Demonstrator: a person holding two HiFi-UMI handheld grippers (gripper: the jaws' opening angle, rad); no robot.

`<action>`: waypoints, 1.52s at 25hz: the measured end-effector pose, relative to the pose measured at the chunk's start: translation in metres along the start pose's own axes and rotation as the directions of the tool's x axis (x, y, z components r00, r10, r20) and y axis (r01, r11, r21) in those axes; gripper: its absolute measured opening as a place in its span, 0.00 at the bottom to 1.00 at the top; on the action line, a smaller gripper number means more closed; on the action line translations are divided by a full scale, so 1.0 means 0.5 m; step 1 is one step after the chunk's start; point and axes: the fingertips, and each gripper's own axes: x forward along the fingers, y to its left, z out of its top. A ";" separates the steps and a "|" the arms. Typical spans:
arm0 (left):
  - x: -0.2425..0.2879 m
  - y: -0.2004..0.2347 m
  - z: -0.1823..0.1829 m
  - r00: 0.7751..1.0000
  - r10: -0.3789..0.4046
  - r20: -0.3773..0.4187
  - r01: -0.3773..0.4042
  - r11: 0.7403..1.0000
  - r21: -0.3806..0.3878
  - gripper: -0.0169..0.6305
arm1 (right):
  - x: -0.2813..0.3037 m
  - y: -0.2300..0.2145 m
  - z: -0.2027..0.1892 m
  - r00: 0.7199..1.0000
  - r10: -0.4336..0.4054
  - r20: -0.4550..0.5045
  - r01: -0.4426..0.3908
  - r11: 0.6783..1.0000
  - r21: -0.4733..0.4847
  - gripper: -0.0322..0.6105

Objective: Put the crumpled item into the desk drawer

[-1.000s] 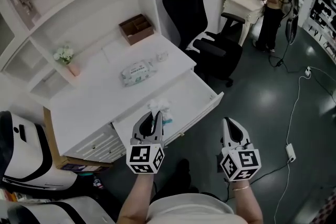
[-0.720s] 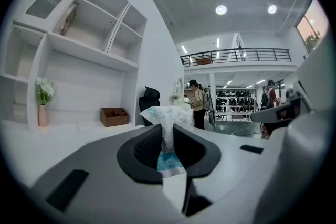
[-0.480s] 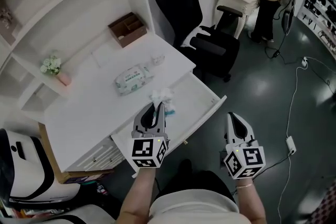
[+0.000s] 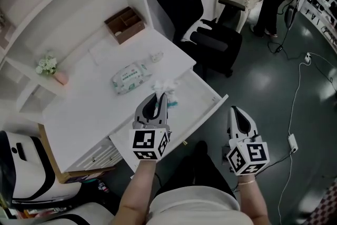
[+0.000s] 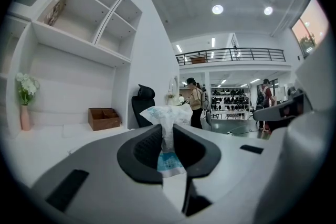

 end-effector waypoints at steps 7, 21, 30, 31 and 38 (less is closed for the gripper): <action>0.069 -0.012 -0.039 0.999 0.004 -0.054 -0.003 1.000 0.013 0.10 | 0.038 -0.036 0.000 1.000 0.021 -0.015 -0.021 1.000 0.010 0.05; 0.221 -0.039 -0.236 0.959 -0.005 -0.283 0.013 1.000 0.025 0.10 | 0.094 -0.122 -0.026 0.997 0.011 -0.076 -0.008 0.999 0.047 0.05; 0.268 -0.040 -0.378 0.898 -0.013 -0.440 0.020 1.000 0.009 0.10 | 0.123 -0.137 -0.028 0.996 0.011 -0.091 -0.006 0.998 0.055 0.05; 0.271 -0.039 -0.393 0.891 -0.014 -0.454 0.017 1.000 0.003 0.10 | 0.126 -0.136 -0.029 0.996 0.013 -0.092 -0.007 0.998 0.055 0.05; 0.279 -0.033 -0.462 0.844 -0.019 -0.535 0.020 1.000 -0.004 0.10 | 0.132 -0.139 -0.036 0.994 0.009 -0.108 -0.002 0.998 0.060 0.05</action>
